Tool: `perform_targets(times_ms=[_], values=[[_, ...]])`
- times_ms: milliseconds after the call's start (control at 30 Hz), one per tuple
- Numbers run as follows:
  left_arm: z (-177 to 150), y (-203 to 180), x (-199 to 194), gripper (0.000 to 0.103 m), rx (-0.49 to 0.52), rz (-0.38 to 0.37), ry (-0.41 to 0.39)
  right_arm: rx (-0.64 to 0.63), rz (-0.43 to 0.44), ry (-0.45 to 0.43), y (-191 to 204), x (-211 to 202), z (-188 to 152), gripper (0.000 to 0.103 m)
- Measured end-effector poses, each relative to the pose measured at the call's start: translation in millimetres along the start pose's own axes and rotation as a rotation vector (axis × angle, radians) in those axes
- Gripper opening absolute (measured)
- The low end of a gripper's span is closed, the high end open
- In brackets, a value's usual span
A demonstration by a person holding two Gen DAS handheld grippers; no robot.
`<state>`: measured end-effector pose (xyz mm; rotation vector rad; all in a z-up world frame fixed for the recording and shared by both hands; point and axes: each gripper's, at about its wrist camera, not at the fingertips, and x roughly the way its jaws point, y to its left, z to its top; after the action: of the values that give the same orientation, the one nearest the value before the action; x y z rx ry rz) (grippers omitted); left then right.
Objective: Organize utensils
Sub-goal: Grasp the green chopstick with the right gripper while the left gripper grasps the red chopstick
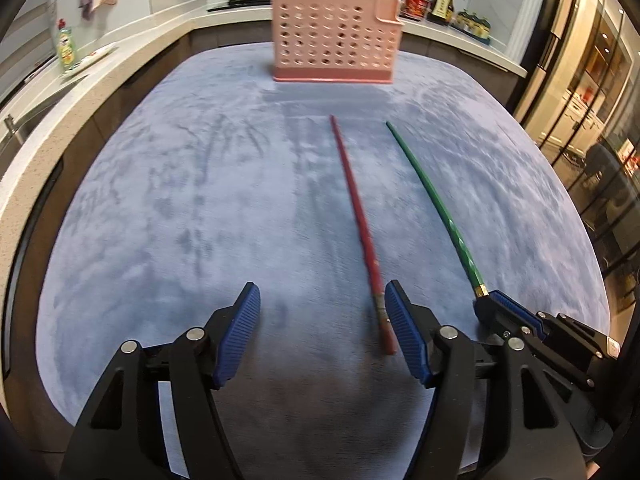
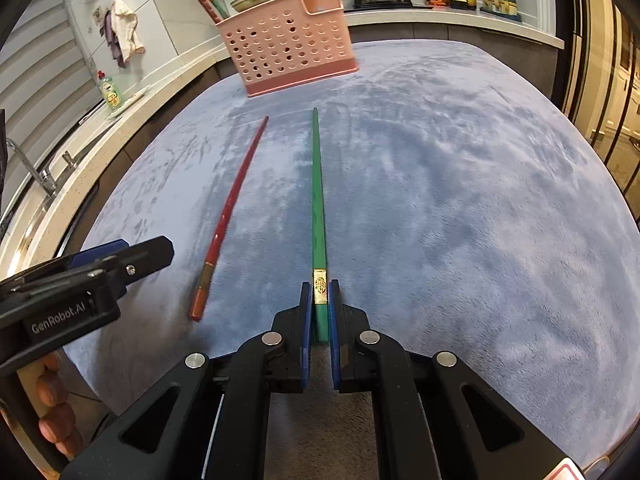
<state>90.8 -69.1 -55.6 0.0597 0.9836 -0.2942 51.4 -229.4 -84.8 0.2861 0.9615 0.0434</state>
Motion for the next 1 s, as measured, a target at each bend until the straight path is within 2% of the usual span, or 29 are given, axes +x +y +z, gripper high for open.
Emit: perform_targets(times_ms=[267, 367, 433, 500, 667, 833, 1000], values=[[-8, -12, 18, 0.062, 0.012, -0.004, 0.047, 0.008, 0.009, -0.001, -3, -2, -4, 0.007], [-10, -10, 22, 0.052, 0.001, -0.011, 0.064, 0.008, 0.01, -0.001, -3, -1, -4, 0.007], [-11, -10, 22, 0.051, 0.001, -0.007, 0.062, 0.007, 0.009, -0.001, -3, -1, -5, 0.007], [-12, -9, 22, 0.043, 0.001, -0.004, 0.06, 0.004, 0.007, -0.001, -2, -1, -5, 0.007], [-11, -2, 20, 0.01, -0.015, -0.02, 0.063, 0.001, 0.003, 0.001, -1, -2, -5, 0.007], [-9, 6, 16, 0.008, -0.033, -0.056, 0.065, 0.001, -0.001, 0.002, 0, -7, -3, 0.007], [-2, 12, -3, 0.007, -0.044, -0.071, 0.031, 0.001, 0.01, -0.041, 2, -27, 10, 0.007]])
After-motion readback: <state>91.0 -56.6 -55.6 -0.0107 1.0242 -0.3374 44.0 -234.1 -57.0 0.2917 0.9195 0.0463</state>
